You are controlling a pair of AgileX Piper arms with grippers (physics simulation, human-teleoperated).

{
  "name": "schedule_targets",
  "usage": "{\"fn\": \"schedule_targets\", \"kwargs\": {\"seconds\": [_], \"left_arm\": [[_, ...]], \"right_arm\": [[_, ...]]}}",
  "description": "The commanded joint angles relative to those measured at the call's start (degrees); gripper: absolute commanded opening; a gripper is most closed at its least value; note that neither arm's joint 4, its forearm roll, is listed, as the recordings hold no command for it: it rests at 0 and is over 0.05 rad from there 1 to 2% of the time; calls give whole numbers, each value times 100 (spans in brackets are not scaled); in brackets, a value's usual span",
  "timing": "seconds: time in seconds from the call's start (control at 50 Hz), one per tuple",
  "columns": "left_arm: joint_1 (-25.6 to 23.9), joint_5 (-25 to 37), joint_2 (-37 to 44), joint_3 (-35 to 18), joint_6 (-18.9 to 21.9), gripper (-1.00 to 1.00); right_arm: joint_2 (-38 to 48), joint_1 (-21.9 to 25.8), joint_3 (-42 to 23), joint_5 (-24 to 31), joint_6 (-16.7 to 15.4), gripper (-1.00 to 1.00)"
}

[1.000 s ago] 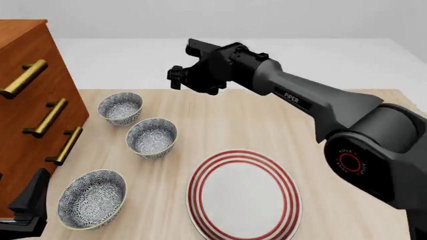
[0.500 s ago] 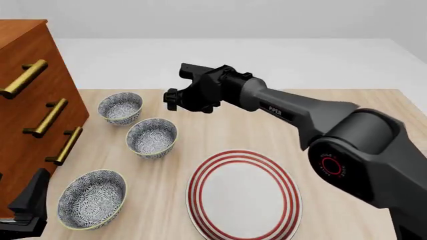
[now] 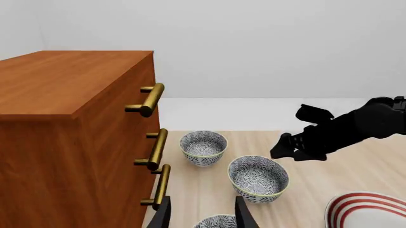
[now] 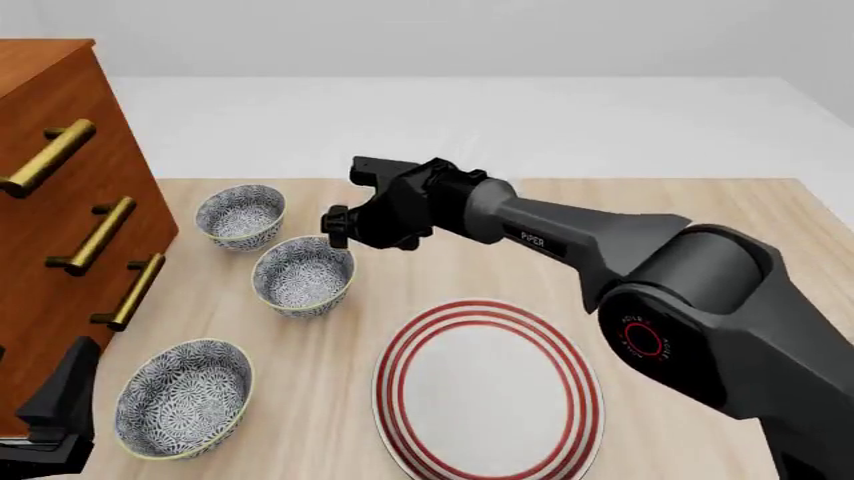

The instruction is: Pick up the bowl and put it in the middle on the plate.

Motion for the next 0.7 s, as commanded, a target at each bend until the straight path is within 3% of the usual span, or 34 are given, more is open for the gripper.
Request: {"fn": "schedule_targets", "kwargs": {"seconds": [0.02, 0.7], "left_arm": [[0, 0, 0, 0, 0, 100], [0, 0, 0, 0, 0, 100]], "right_arm": [[47, 76, 82, -59, -25, 100], [163, 152, 221, -181, -91, 100]]}}
